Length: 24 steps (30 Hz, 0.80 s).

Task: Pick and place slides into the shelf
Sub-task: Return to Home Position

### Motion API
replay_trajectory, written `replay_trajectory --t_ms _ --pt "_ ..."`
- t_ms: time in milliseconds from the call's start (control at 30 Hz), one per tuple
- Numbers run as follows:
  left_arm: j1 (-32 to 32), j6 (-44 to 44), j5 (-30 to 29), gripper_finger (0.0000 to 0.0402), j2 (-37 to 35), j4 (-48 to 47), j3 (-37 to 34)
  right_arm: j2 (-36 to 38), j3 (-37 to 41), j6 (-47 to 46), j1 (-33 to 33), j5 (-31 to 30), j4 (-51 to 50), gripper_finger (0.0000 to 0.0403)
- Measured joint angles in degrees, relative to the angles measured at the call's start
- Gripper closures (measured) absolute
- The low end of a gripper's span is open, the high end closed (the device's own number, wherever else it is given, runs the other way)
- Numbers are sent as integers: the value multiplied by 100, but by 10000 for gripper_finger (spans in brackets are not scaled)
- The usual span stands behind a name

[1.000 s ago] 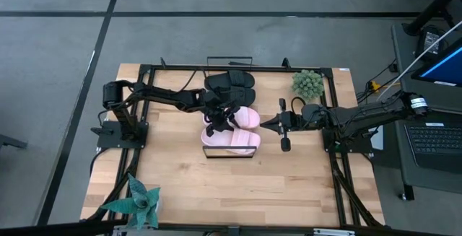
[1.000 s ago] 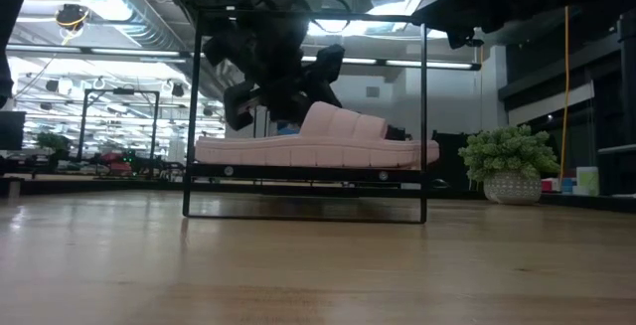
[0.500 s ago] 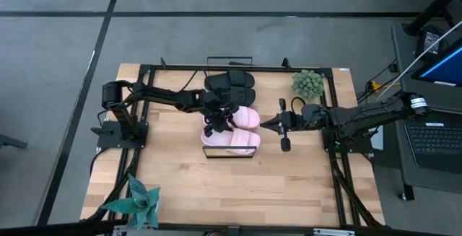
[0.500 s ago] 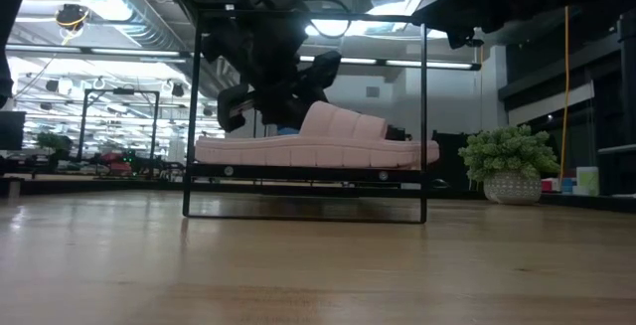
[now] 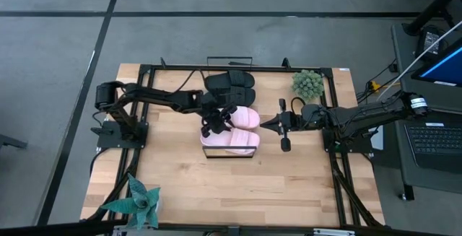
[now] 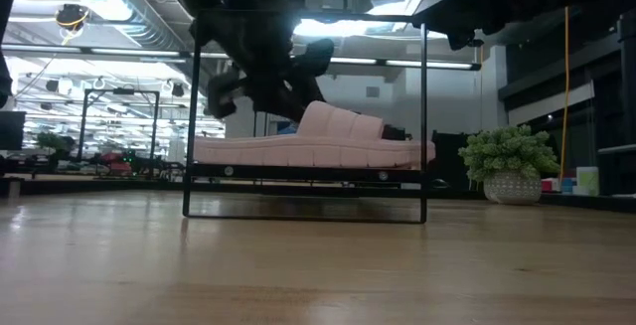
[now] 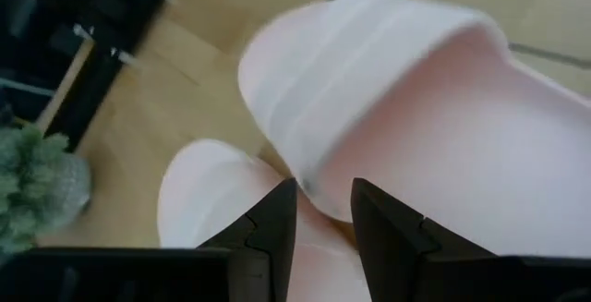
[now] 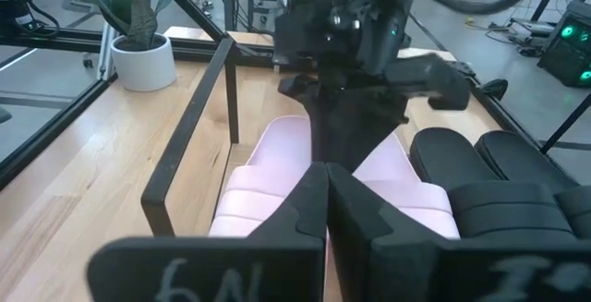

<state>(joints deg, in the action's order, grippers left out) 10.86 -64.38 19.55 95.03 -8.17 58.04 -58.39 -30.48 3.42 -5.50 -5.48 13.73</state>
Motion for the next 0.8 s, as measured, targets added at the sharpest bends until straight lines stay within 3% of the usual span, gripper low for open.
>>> replay_trajectory --t_ms 300,800 --pt "-158 160 -1196 303 -428 -195 9 -1 0 8 0 0 13 396" --pt "-108 1359 -1751 304 -2125 -1033 0 27 0 326 2 11 64 396"
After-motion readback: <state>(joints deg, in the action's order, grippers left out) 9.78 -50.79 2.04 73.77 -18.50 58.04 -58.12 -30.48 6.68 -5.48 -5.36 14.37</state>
